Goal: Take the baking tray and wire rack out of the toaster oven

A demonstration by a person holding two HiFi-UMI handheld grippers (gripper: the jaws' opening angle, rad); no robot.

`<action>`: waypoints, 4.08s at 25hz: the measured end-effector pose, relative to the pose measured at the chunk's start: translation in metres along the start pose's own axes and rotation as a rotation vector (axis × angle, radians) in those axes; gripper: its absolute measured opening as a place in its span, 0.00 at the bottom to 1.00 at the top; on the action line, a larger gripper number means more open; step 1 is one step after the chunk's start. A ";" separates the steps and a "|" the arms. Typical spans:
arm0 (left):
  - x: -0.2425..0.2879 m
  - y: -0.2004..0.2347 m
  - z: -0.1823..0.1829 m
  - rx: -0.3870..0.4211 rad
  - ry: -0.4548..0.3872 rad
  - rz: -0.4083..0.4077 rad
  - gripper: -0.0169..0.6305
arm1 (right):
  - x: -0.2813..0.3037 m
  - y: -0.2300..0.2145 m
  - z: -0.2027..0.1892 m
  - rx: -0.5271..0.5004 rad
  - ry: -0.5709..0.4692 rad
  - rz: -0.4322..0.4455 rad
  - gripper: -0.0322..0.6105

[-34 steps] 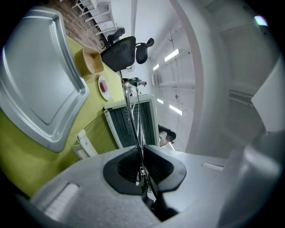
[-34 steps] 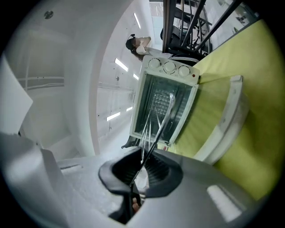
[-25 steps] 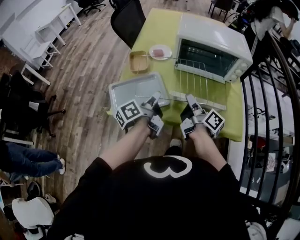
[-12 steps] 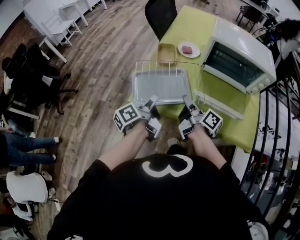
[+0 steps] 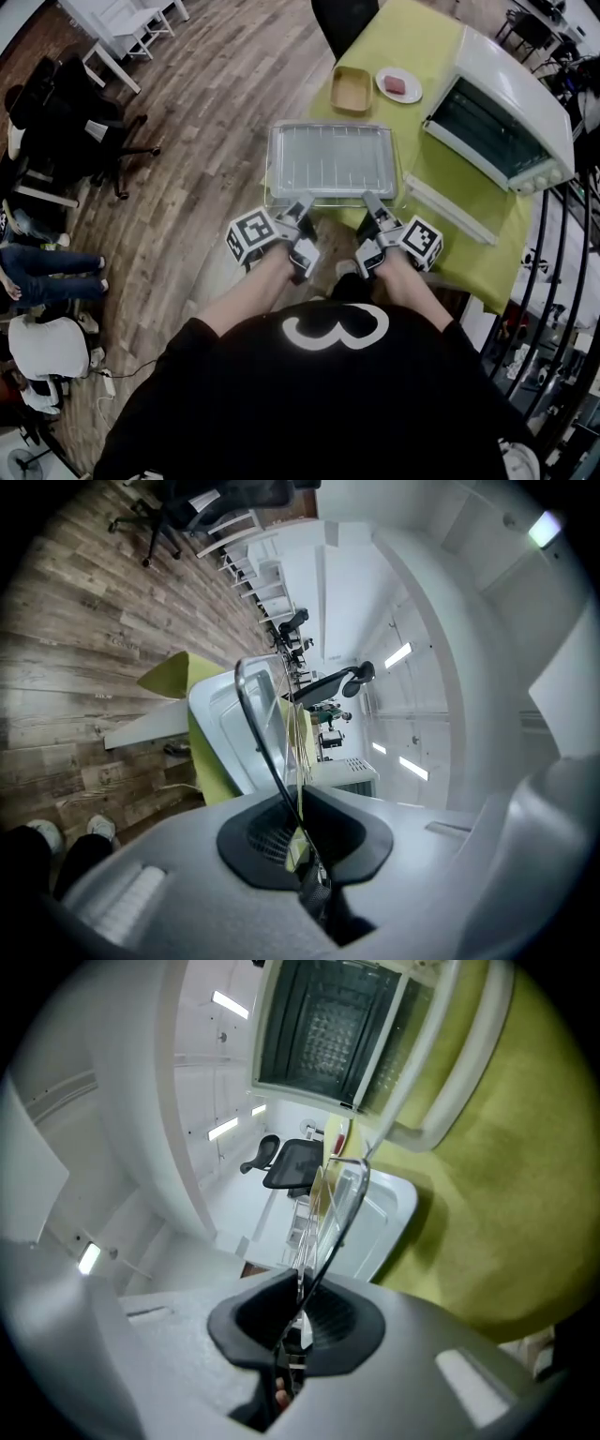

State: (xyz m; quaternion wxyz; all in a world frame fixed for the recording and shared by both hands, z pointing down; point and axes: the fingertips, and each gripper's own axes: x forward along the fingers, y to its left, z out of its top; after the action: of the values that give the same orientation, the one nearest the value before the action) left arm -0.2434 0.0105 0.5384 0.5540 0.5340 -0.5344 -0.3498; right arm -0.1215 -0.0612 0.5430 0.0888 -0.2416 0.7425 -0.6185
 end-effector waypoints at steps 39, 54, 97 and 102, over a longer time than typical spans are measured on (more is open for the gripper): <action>0.039 0.055 -0.014 -0.204 0.327 0.152 0.33 | 0.023 -0.047 -0.020 -0.054 0.620 -0.137 0.44; 0.017 0.056 -0.025 0.457 0.595 0.281 0.37 | 0.003 -0.047 -0.037 -0.677 0.945 -0.206 0.45; -0.120 -0.172 -0.067 1.213 0.305 -0.272 0.04 | -0.100 0.192 -0.081 -1.119 0.249 0.221 0.05; -0.119 -0.178 -0.064 1.227 0.307 -0.280 0.04 | -0.100 0.200 -0.080 -1.132 0.248 0.215 0.05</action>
State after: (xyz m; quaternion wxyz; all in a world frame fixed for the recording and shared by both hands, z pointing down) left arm -0.1707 0.1059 0.3495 0.1673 0.8622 -0.4772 0.0304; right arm -0.1190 0.0788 0.3518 -0.0793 -0.1008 0.9822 -0.1370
